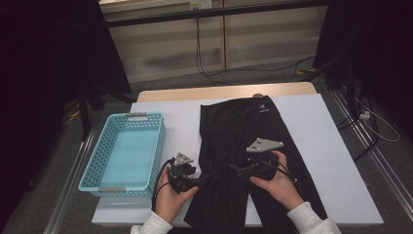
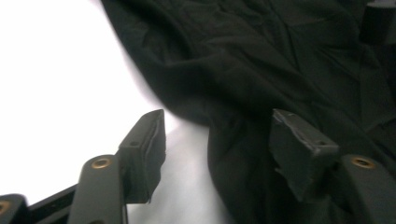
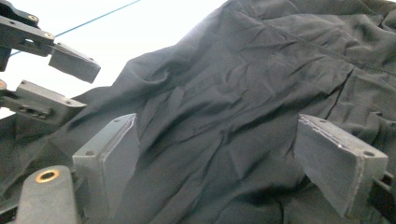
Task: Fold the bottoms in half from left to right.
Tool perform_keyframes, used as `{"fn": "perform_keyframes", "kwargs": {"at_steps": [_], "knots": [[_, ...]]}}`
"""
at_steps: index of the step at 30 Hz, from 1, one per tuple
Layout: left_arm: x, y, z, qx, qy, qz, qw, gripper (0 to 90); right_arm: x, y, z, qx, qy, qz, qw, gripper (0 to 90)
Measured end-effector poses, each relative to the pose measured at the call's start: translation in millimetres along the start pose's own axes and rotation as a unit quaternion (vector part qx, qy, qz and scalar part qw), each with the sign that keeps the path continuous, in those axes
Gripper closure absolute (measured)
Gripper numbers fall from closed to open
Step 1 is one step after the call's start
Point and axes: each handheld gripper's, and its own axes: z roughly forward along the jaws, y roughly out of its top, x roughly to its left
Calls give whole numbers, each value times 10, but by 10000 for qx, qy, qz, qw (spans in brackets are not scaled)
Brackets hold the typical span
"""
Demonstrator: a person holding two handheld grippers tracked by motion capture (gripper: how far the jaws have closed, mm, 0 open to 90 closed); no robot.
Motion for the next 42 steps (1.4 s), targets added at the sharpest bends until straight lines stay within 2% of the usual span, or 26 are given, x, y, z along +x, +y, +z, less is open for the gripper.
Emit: {"fn": "perform_keyframes", "kwargs": {"at_steps": [2,5,6,9,10,12,13,16,17,18,21,25,27,28,32,39,42], "knots": [[11,-45,6,61,-68,111,9999,318,-3,6,2,-5,-11,-4,10000,146],[6,-69,33,67,-58,111,9999,318,-3,9,10,-2,-21,3,10000,146],[-13,-68,41,67,-12,198,9998,333,-3,12,19,12,-62,-7,10000,147],[-43,-63,47,81,-91,187,9998,486,-12,16,34,26,-77,3,10000,147],[-49,-57,50,101,-205,121,9997,486,-12,16,34,26,-77,3,10000,147],[-60,-40,79,124,-450,12,9989,616,-22,35,48,-74,-154,33,9998,163],[-64,-41,92,110,-496,-59,9987,649,-23,48,57,-71,-177,46,9998,162],[-77,-32,105,139,-534,-41,9985,730,-24,76,84,-72,-208,30,9998,161],[-87,-29,115,153,-583,-55,9982,730,-24,91,103,-45,-204,14,9998,159],[-98,-28,133,166,-607,-16,9980,798,-22,120,142,17,-197,23,9998,159],[-92,-20,142,200,-700,-135,9973,874,-23,148,178,59,-167,34,9998,166],[-100,-10,126,173,-779,-195,9966,888,-8,206,263,24,-182,151,9997,169],[-117,4,108,112,-805,-163,9966,890,-7,217,278,24,-177,185,9997,169],[-135,25,83,-6,-843,-167,9963,890,-11,238,309,4,-161,220,9996,168],[-183,64,48,-125,-949,-165,9953,891,-19,281,374,-10,-117,333,9994,168],[-219,89,32,-193,-1013,-112,9946,892,23,384,537,106,-56,302,9995,169],[-224,94,18,-243,-1019,-116,9944,892,48,444,642,156,49,361,9992,172]]}}
